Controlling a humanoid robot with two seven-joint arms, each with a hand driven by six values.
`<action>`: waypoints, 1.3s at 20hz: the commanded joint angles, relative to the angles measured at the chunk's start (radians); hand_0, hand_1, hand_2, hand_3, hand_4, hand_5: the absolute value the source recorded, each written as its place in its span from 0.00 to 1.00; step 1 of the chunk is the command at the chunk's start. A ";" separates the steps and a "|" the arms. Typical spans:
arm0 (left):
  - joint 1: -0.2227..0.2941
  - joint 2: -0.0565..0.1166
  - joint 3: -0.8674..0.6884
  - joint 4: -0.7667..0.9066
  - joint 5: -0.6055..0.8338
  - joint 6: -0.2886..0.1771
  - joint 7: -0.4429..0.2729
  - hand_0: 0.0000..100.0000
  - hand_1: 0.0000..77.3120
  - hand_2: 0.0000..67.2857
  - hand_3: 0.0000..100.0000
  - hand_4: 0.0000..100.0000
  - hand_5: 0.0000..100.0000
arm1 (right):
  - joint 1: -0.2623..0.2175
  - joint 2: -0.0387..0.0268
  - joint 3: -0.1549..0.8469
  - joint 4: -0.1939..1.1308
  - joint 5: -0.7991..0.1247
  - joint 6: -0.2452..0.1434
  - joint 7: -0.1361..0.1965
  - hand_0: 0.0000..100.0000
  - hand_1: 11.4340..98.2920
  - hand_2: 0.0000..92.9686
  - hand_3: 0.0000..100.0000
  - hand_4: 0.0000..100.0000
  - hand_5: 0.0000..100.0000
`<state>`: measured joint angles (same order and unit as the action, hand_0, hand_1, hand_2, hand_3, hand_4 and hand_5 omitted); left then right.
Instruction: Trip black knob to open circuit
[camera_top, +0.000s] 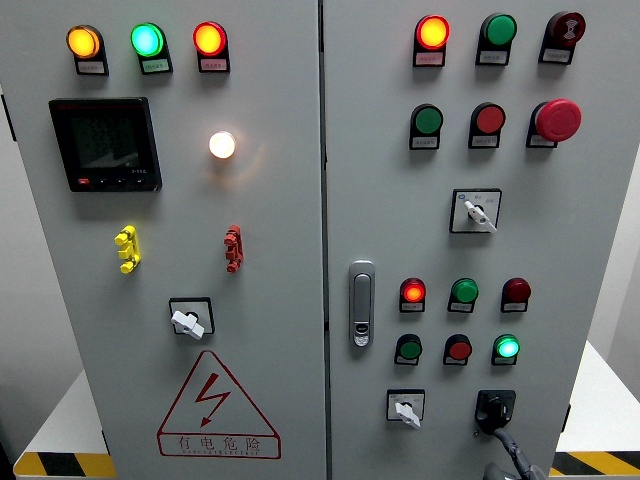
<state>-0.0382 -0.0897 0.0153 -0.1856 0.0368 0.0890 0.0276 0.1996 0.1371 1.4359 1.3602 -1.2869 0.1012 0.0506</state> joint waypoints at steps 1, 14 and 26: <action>0.000 -0.001 0.000 0.000 0.000 0.000 0.000 0.00 0.00 0.29 0.26 0.10 0.09 | 0.003 0.0055 0.006 -0.007 0.001 0.000 0.000 1.00 0.53 0.00 0.93 0.98 1.00; 0.000 0.001 0.000 0.000 0.000 0.000 0.000 0.00 0.00 0.29 0.26 0.10 0.09 | -0.009 0.0025 0.043 -0.004 0.000 0.000 0.006 1.00 0.52 0.00 0.94 0.98 1.00; 0.000 0.001 0.000 0.000 0.000 0.000 0.000 0.00 0.00 0.29 0.26 0.10 0.09 | -0.077 -0.0006 0.043 0.063 -0.012 0.003 0.008 1.00 0.42 0.00 0.51 0.41 0.67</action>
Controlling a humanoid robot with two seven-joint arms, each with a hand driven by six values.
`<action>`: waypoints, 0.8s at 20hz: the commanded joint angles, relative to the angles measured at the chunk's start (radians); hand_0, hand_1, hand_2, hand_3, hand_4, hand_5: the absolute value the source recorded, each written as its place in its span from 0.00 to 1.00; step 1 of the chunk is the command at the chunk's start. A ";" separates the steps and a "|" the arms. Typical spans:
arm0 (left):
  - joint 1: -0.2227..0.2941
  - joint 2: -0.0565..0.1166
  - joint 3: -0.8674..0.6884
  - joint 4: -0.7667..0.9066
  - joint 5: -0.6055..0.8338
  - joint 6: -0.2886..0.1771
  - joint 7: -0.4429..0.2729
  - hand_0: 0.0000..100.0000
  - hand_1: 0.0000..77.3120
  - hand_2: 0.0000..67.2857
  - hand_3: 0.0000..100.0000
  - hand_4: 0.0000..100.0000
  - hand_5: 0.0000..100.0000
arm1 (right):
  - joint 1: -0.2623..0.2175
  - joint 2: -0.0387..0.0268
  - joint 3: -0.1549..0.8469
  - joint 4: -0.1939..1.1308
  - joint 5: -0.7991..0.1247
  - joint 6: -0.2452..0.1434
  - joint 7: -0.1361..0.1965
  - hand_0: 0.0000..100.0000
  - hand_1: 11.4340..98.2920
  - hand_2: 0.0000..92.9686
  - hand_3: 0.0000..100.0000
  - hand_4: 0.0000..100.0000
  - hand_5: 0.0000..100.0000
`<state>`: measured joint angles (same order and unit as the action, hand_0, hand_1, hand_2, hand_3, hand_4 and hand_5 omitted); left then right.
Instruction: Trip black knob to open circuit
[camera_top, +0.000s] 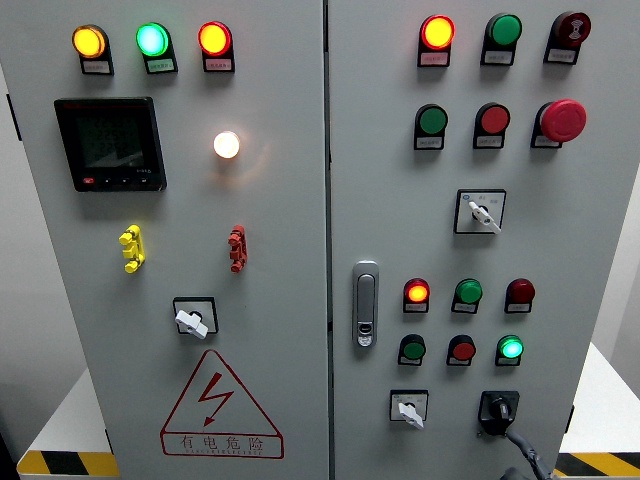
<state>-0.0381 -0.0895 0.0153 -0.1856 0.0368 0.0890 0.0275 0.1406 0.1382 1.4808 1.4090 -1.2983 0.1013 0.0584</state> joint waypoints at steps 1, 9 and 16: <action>0.000 0.001 0.000 0.000 0.000 0.000 0.000 0.00 0.00 0.29 0.26 0.10 0.09 | -0.030 -0.0032 -0.002 0.024 -0.004 0.003 0.001 1.00 0.42 0.00 0.45 0.35 0.60; 0.000 0.001 0.000 0.000 0.000 0.000 0.000 0.00 0.00 0.29 0.26 0.10 0.09 | -0.059 -0.0062 -0.001 0.062 -0.012 0.003 0.006 1.00 0.42 0.03 0.29 0.22 0.39; 0.000 0.001 0.000 0.000 0.000 0.000 0.000 0.00 0.00 0.29 0.26 0.10 0.09 | -0.130 -0.0124 0.010 0.133 -0.025 0.003 0.008 1.00 0.41 0.04 0.26 0.19 0.34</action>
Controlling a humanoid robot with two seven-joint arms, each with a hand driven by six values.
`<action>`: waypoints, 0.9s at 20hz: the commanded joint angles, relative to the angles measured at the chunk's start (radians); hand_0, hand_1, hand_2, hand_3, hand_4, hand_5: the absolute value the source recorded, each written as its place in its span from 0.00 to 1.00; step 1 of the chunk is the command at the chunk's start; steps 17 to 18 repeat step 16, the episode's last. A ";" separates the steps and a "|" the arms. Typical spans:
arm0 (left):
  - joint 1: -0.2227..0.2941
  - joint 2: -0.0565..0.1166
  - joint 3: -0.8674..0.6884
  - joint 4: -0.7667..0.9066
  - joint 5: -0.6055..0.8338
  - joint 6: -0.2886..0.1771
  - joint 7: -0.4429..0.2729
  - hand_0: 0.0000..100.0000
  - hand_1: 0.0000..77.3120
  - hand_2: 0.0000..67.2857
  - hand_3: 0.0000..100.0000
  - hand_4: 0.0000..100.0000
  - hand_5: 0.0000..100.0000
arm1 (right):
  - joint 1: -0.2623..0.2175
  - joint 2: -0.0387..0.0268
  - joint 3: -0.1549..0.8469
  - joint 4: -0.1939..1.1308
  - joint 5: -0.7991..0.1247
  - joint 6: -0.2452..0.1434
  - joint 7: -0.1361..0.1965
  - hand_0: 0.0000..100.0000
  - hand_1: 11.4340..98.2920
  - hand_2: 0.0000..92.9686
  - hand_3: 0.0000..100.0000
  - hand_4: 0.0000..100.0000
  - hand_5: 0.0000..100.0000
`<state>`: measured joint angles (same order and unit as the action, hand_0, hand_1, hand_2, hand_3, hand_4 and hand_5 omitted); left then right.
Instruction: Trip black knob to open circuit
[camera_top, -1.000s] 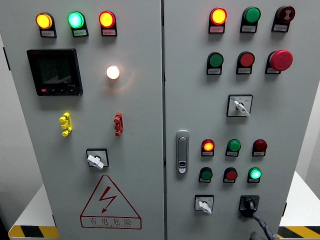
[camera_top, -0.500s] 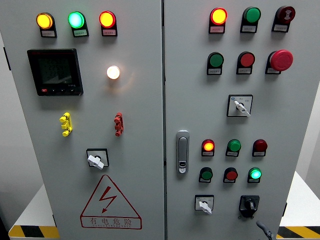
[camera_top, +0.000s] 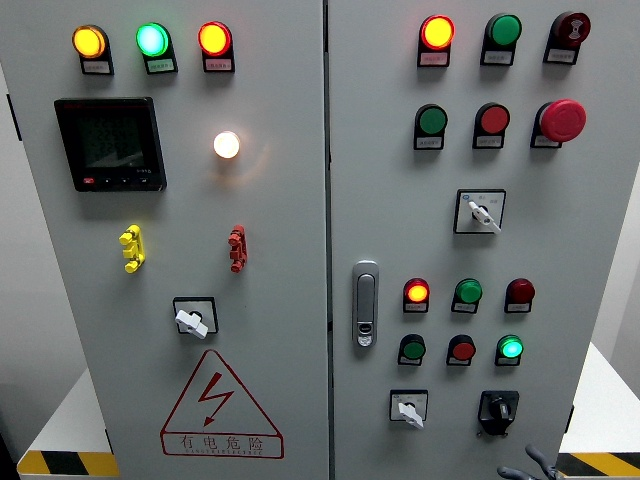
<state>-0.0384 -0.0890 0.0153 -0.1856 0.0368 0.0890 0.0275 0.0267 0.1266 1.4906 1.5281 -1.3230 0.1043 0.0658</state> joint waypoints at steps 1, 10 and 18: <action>0.000 0.000 0.000 0.000 0.000 0.000 0.000 0.00 0.00 0.29 0.26 0.10 0.09 | -0.019 -0.0008 0.000 0.018 -0.001 0.000 0.002 1.00 0.41 0.04 0.25 0.18 0.34; 0.000 0.000 0.000 0.000 0.000 0.000 0.000 0.00 0.00 0.29 0.26 0.10 0.09 | -0.067 0.0115 -0.013 0.056 -0.044 0.000 0.020 1.00 0.41 0.05 0.22 0.16 0.31; 0.000 -0.002 0.000 0.000 0.000 0.000 0.000 0.00 0.00 0.29 0.26 0.10 0.09 | -0.083 0.0115 -0.013 0.083 -0.070 -0.002 0.020 1.00 0.39 0.05 0.22 0.15 0.31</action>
